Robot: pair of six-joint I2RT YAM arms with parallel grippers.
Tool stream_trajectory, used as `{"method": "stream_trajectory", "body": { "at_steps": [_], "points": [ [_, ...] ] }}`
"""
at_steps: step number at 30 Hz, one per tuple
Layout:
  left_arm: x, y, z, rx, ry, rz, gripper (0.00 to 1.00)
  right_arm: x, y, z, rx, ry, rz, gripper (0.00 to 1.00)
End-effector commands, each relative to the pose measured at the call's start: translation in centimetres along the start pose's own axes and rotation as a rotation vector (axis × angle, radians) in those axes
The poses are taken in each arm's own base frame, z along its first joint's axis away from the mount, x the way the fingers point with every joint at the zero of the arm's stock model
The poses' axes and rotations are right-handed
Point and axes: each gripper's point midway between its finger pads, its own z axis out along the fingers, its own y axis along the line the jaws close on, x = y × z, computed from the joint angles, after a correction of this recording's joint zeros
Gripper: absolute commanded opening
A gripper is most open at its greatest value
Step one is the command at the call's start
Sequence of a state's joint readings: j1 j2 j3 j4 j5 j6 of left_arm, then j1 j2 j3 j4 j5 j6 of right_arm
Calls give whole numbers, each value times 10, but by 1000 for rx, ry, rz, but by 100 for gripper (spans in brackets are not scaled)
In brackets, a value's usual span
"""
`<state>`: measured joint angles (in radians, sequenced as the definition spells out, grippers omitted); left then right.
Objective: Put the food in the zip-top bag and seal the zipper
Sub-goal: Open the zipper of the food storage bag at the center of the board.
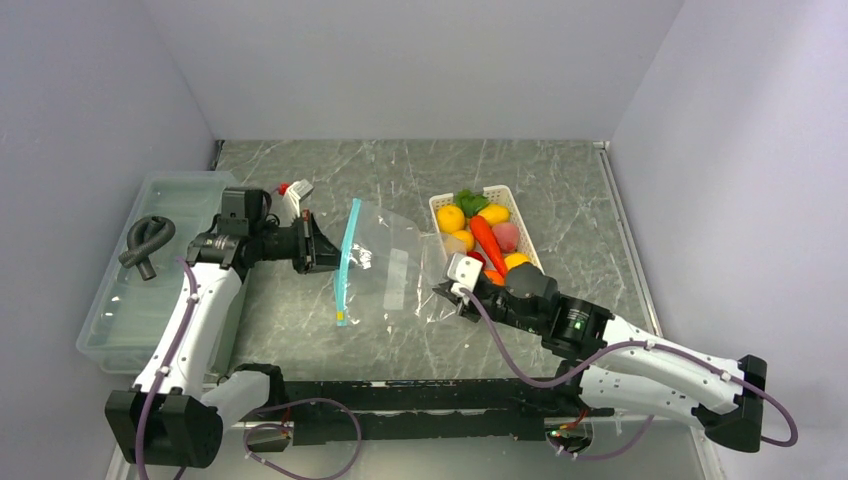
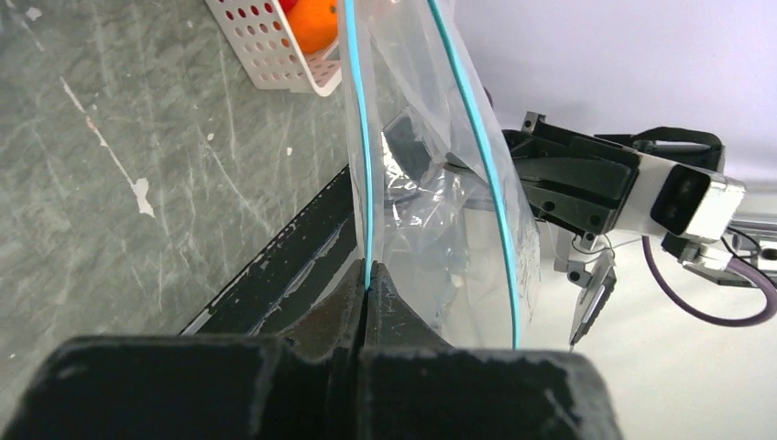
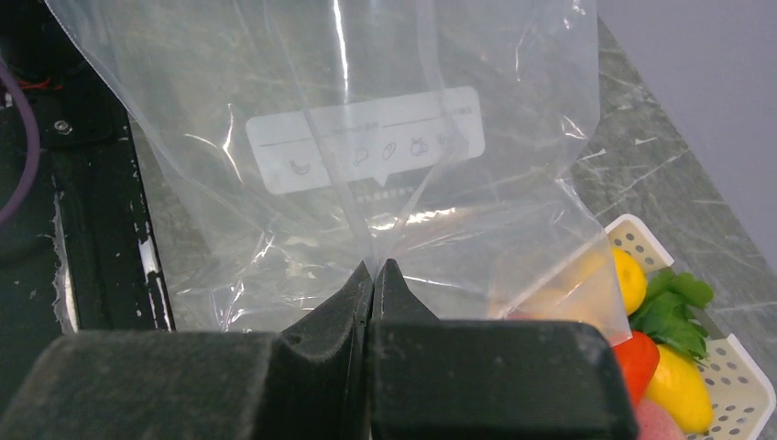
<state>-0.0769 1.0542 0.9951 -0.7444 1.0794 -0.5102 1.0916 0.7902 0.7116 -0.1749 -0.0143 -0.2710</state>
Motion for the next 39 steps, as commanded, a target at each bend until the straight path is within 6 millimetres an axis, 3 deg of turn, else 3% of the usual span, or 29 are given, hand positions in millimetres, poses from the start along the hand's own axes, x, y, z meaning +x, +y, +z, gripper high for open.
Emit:
{"method": "stream_trajectory", "body": {
  "at_steps": [1,2,11,19,30,39],
  "points": [
    [-8,-7,-10,-66,-30,85,0,-30,-15,1,67,-102,4,0],
    [-9,-7,-12,-80,-38,96,0,-30,-15,2,67,-102,6,0],
    [-26,-1,-32,-285,-125,176,0,-32,-29,-3,140,-76,11,41],
    [-49,13,-57,-511,-227,210,0,-52,-46,1,217,-100,82,60],
    [-62,22,-69,-729,-264,258,0,-78,-66,32,330,-44,340,72],
    [-66,28,-57,-845,-278,287,0,-112,-56,56,253,-50,525,73]
  ]
}}
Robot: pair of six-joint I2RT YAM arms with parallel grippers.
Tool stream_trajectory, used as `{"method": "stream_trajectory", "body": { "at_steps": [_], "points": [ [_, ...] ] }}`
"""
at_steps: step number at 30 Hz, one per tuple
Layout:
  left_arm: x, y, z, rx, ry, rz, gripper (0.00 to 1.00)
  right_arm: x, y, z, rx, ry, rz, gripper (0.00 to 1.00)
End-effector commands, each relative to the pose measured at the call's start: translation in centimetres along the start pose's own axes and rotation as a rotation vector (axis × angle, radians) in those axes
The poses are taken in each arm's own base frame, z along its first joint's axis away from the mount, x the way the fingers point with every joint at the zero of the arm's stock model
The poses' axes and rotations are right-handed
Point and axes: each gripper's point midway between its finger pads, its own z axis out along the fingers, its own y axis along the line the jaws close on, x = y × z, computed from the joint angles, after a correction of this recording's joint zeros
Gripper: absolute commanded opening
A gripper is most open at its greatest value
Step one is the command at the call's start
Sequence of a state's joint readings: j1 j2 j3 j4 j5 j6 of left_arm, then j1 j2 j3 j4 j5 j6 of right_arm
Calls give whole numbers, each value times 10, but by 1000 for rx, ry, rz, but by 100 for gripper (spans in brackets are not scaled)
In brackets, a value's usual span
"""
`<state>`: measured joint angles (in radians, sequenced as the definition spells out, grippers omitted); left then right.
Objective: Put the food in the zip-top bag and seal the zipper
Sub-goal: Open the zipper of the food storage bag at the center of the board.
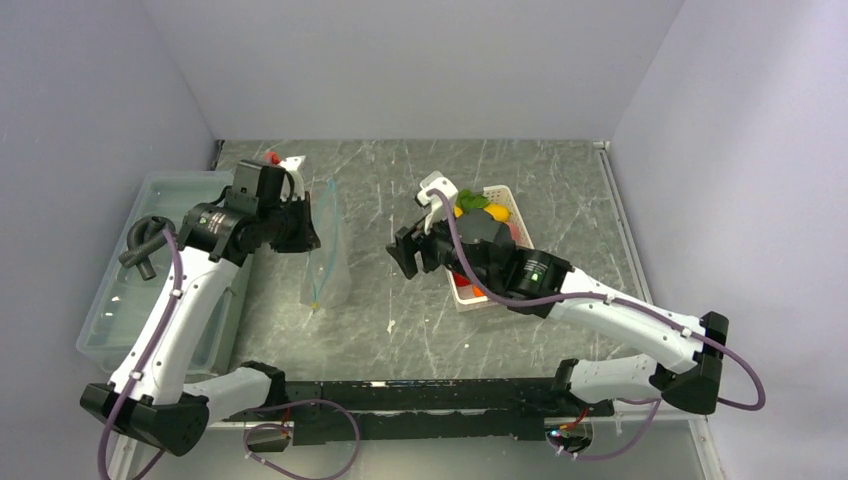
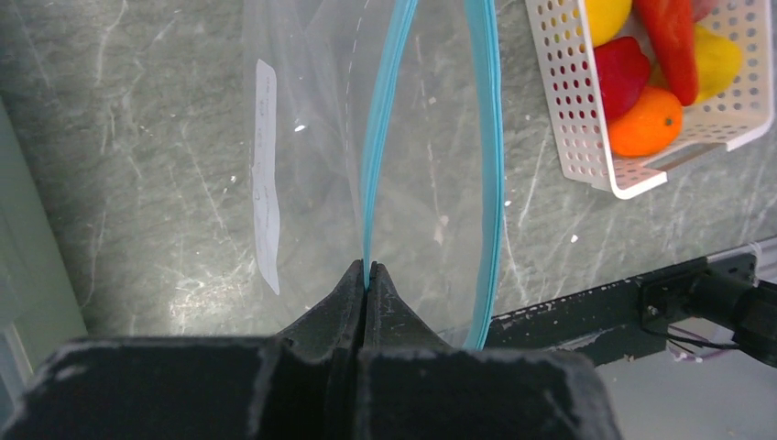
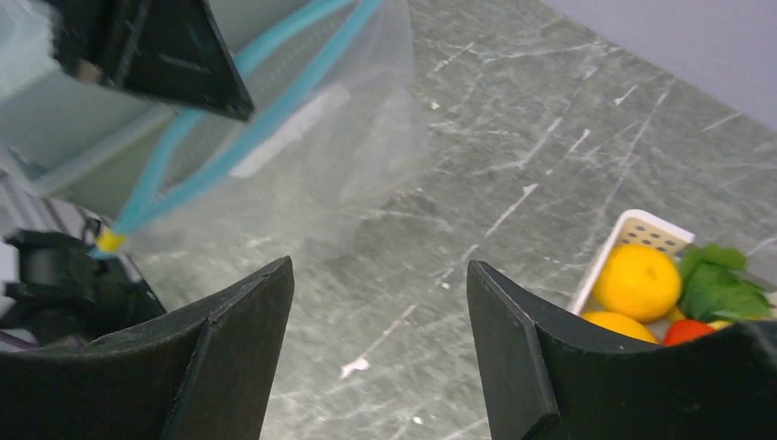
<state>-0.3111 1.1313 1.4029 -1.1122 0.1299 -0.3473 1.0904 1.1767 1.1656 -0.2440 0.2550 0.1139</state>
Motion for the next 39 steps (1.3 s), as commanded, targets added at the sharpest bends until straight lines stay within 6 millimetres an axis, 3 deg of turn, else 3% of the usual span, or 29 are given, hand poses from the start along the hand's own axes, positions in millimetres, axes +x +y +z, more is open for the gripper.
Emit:
{"method": "stream_trajectory", "body": {
  "at_steps": [1,9,21,32,39],
  "points": [
    [-15,4,-4,-86,-79,-18,0,-36,12,0,-23,-52,182,73],
    [-21,-3,-4,-132,-139,-50,0,-46,19,29,32,-37,366,70],
    [-24,-16,-2,-126,-166,-50,0,-50,30,69,55,-7,405,69],
    [-27,-24,-4,-127,-192,-38,0,-34,33,110,108,55,381,67],
    [-29,-26,-6,-138,-197,-21,0,-7,23,129,191,108,333,58]
  ]
}}
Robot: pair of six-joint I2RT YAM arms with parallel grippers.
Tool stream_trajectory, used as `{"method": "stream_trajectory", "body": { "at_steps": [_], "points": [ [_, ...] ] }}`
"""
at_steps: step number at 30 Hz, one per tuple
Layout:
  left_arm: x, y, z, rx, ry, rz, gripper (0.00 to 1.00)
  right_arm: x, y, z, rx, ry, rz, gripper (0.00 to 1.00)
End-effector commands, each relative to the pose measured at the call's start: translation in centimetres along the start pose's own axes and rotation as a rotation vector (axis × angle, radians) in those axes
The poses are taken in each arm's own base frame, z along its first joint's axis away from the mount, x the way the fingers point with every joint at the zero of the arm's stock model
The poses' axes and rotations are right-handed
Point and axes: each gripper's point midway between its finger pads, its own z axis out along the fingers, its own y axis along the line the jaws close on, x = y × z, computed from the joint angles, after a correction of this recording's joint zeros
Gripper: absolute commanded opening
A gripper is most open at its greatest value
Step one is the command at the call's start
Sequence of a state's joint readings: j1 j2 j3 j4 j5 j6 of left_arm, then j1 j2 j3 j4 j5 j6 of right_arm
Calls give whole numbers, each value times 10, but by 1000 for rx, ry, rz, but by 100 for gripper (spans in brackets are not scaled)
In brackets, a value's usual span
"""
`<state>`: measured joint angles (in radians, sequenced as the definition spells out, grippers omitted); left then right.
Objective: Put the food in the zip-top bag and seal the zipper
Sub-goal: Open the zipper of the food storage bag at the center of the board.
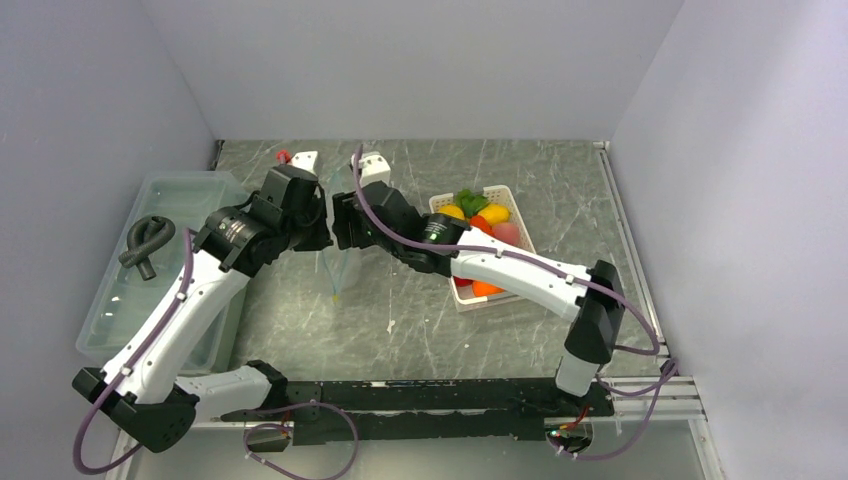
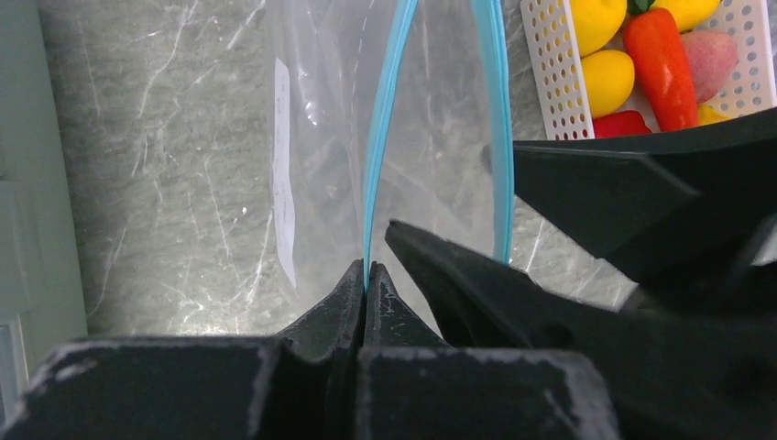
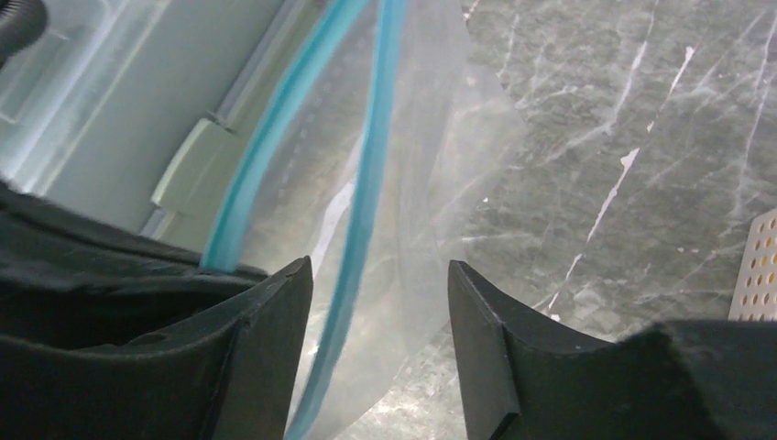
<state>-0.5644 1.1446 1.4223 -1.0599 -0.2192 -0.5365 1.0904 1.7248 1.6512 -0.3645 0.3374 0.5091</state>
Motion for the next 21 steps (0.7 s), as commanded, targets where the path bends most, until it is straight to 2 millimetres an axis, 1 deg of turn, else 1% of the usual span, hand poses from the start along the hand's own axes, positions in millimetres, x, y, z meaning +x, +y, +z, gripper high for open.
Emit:
{"method": "stream_trajectory", "body": {
  "at_steps": [1,3,5,12,13,21],
  "points": [
    [-19,-3,-8,-13,-67,-12,0,-12,-9,4,67,-38,-6,55],
    [-19,0,-10,-29,-72,-5,0,-6,-16,8,96,-32,-18,45],
    [-19,6,-12,-55,-74,6,0,0,-21,9,117,-29,-27,38],
    [-20,28,-17,-171,-74,62,0,13,-39,12,173,-20,-36,3],
    [-21,30,-17,-187,-71,72,0,14,-41,13,178,-16,-34,0],
    [-22,56,-19,-352,-24,164,0,28,-70,20,234,-9,10,0]
  ]
}}
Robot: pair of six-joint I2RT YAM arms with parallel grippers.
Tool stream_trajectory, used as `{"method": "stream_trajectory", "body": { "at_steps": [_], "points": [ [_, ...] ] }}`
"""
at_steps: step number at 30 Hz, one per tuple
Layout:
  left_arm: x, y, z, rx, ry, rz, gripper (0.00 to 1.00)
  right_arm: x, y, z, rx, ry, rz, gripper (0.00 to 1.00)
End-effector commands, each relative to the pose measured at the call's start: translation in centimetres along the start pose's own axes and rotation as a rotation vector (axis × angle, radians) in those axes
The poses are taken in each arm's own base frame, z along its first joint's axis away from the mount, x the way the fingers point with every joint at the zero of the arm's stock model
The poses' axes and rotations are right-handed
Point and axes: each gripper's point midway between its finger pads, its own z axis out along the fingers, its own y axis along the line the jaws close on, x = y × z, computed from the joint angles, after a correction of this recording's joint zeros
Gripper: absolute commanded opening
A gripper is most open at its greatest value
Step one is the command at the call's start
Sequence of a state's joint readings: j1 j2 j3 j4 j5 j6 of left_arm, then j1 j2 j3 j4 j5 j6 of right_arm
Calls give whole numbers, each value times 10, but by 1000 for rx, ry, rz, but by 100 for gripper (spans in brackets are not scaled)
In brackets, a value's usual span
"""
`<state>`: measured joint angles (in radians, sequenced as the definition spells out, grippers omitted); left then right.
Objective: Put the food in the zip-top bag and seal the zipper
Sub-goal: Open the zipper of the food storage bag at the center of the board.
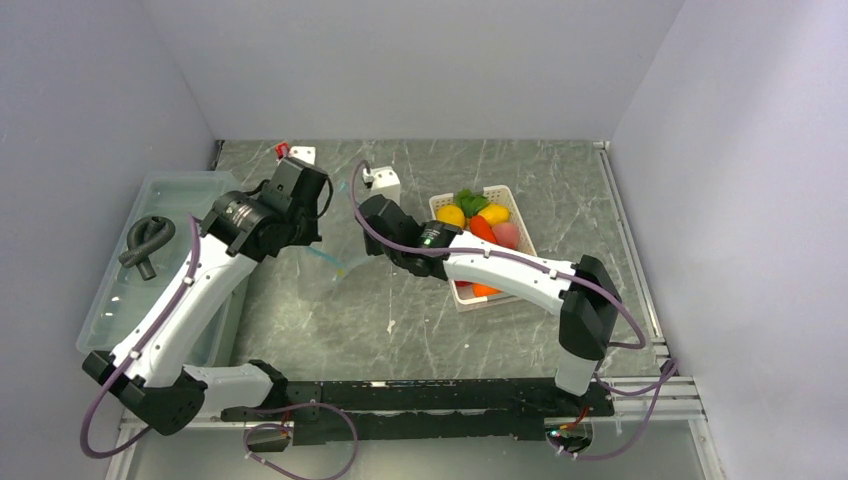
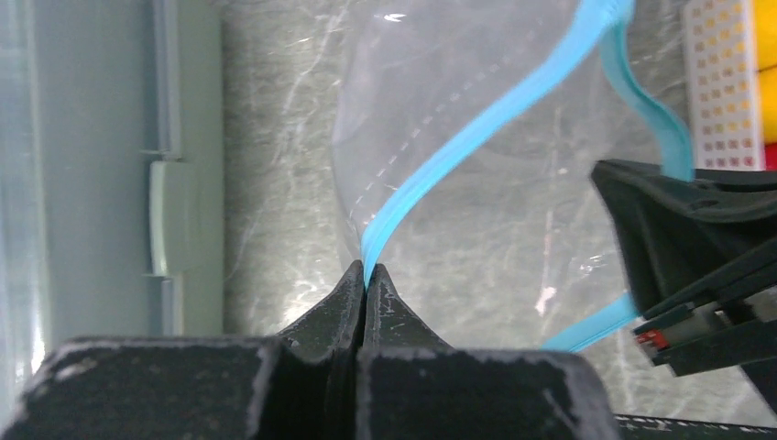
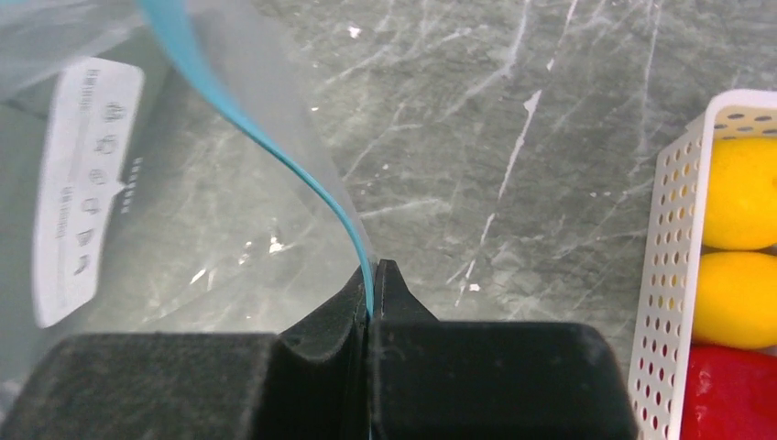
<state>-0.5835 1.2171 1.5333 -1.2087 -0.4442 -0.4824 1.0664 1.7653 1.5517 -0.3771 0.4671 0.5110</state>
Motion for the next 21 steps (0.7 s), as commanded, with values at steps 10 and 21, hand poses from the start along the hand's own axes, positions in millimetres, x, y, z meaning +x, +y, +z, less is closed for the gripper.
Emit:
{"method": "stream_trajectory", "body": {
  "at_steps": [10,21],
  "points": [
    [-23,52,-13,-304,-43,116,0,25,-41,22,17,21,184,0],
    [-23,36,8,-294,-19,175,0,37,-33,26,-74,49,228,0]
  ]
}}
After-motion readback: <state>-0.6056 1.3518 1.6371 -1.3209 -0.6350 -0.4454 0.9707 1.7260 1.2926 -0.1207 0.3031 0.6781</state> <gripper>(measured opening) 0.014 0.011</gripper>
